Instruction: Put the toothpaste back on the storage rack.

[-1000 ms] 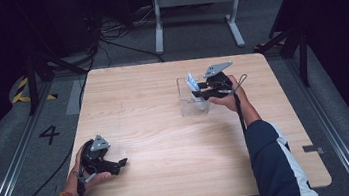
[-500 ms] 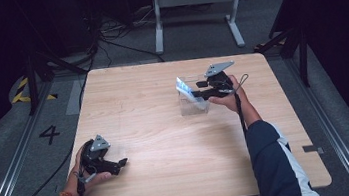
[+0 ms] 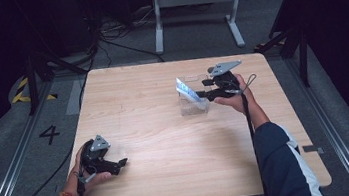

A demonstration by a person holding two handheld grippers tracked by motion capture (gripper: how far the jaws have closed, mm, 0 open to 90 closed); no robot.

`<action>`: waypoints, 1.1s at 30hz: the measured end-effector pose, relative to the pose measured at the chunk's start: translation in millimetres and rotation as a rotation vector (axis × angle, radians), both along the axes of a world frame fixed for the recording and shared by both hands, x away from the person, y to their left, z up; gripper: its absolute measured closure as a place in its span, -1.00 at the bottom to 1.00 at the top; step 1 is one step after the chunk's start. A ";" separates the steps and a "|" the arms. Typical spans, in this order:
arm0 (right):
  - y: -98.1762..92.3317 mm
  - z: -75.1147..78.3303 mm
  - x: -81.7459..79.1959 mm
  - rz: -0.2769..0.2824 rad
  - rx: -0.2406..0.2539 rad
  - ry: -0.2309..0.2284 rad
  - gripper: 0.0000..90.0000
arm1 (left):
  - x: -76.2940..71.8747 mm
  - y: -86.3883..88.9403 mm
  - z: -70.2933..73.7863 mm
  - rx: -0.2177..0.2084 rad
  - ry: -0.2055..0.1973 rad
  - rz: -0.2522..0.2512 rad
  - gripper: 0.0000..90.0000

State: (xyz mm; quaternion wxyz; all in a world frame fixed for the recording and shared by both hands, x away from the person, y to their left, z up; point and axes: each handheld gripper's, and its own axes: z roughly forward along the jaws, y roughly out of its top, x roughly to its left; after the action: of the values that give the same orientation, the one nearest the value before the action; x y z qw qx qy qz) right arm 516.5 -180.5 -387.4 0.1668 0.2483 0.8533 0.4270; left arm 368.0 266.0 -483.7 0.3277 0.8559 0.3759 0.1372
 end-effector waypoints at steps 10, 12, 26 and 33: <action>-4.9 9.3 -17.4 -0.008 -0.038 -0.016 -0.17 | 0.0 0.0 0.0 0.000 0.000 0.000 -0.98; -6.4 10.5 -21.6 -0.014 -0.050 -0.016 -0.21 | 0.0 0.0 0.0 0.000 0.000 0.000 -0.98; -11.8 12.1 -44.3 -0.023 -0.108 -0.020 -0.41 | 0.0 0.0 0.1 0.000 0.000 0.000 -0.98; -15.9 10.4 -55.3 -0.035 -0.134 -0.021 -0.42 | 0.0 0.0 0.0 0.000 0.000 0.000 -0.98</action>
State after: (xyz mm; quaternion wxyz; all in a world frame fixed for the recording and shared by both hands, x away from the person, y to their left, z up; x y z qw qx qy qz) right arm 461.2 -196.4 -377.0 0.1992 0.2470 0.8738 0.3685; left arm 368.0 266.0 -483.7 0.3277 0.8558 0.3760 0.1375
